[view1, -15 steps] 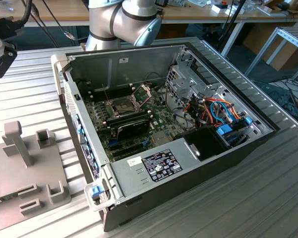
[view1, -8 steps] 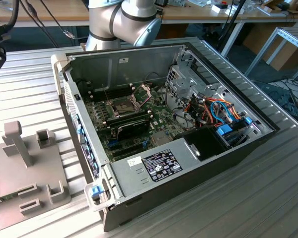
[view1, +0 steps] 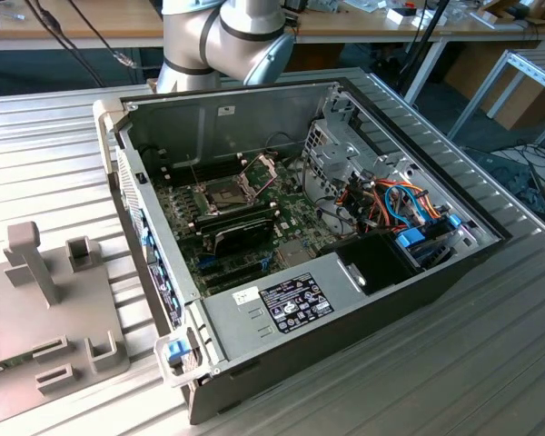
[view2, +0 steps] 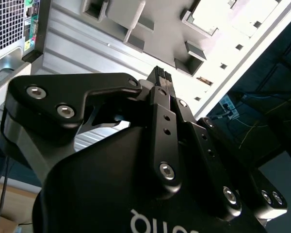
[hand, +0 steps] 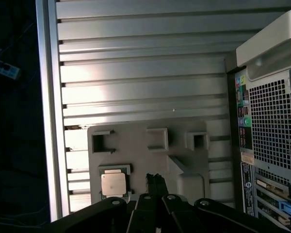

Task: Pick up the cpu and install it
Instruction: 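Reach for the cpu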

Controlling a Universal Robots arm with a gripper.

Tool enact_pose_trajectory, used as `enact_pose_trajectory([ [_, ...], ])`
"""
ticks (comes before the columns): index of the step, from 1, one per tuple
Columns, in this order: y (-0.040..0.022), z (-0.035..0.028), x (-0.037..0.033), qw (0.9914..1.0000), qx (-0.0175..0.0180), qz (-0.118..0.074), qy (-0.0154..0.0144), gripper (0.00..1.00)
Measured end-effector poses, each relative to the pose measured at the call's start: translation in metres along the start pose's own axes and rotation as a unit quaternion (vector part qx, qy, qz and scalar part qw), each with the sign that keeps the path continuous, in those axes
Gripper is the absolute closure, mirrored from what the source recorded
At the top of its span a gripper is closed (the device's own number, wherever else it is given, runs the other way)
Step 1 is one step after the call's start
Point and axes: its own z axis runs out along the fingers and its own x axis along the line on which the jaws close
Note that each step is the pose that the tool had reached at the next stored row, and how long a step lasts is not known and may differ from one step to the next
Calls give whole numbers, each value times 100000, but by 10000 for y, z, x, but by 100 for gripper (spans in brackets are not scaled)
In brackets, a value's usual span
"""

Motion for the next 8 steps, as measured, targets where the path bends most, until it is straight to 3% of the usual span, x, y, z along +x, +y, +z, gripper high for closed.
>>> enact_pose_trajectory([
  [8, -32, 71, 191, 100000, 0, -15, 10, 89],
])
